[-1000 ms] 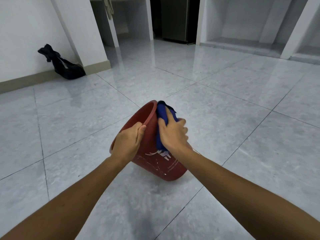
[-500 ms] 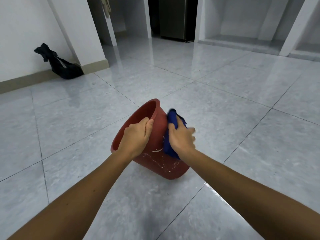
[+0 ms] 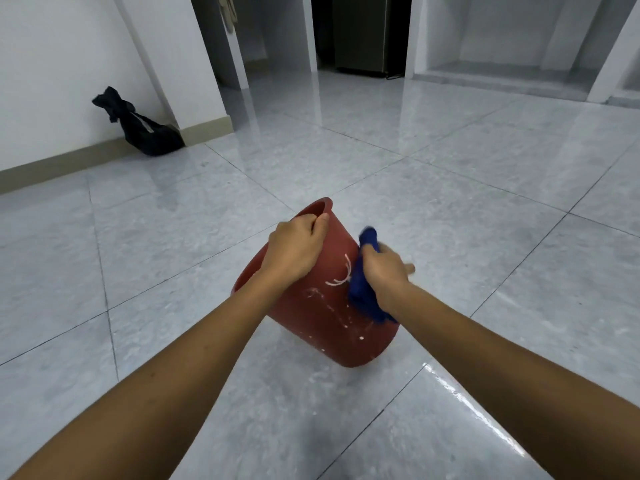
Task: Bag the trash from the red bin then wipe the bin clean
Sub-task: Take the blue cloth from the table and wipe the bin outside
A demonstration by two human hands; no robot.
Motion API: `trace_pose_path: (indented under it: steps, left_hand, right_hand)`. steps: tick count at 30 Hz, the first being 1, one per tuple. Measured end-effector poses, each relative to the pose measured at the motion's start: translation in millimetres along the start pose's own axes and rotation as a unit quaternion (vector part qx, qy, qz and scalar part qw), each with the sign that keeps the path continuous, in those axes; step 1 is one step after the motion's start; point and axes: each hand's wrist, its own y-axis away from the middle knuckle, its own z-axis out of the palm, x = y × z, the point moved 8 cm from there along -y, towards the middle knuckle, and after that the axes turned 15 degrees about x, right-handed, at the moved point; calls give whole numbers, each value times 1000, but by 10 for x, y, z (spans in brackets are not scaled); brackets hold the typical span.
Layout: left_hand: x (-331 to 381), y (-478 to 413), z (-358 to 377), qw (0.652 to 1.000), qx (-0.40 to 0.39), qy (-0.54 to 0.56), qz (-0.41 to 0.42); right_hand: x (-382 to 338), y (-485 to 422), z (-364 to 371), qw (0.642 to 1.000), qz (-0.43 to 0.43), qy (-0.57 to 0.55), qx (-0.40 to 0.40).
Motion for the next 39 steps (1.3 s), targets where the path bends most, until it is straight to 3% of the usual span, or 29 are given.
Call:
trace_pose_path:
  steps: [3, 5, 7, 10, 12, 15, 18, 20, 22, 25, 28, 31, 35, 37, 39]
  left_hand:
    - [-44, -17, -46, 993, 28, 100, -54]
    - [-222, 146, -158, 983, 34, 172, -54]
    - [-532, 407, -202, 991, -23, 131, -19]
    - [-878, 662, -212, 993, -115, -16, 35]
    - [-790, 651, -257, 993, -105, -10, 59]
    - [-467, 571, -324, 994, -24, 22, 109]
    - [-380, 482, -306, 996, 24, 16, 90]
    - [-388, 432, -293, 996, 39, 14, 74]
    - [-433, 402, -264, 998, 42, 18, 52]
    - [-454, 364, -223, 998, 42, 22, 34]
    - [-290, 327, -162, 998, 24, 14, 57]
    - [-81, 263, -78, 998, 23, 1, 59]
    - [11, 100, -40, 997, 39, 67, 0]
    - [-85, 128, -89, 987, 37, 156, -19]
    - [-276, 269, -127, 988, 7, 157, 0]
  right_hand:
    - [-312, 68, 41, 997, -70, -15, 19]
    - [-199, -26, -30, 998, -34, 4, 51]
    - [54, -163, -104, 997, 6, 51, 59]
    - [374, -245, -160, 995, 63, 54, 50]
    - [393, -165, -147, 995, 67, 46, 59]
    - [29, 45, -51, 997, -28, 44, 54]
    - [-501, 297, 79, 986, -161, 23, 24]
    - [-608, 336, 147, 981, -191, 20, 13]
    - [-448, 218, 133, 984, -168, 50, 26]
    - [93, -22, 10, 993, -34, 106, 32]
    - [358, -15, -53, 996, 56, 73, 9]
    - [130, 60, -45, 999, 9, 45, 16]
    - [-328, 88, -94, 982, -164, 78, 54]
    - [-173, -61, -191, 986, -131, 77, 74]
    - [162, -222, -279, 995, -33, 66, 62]
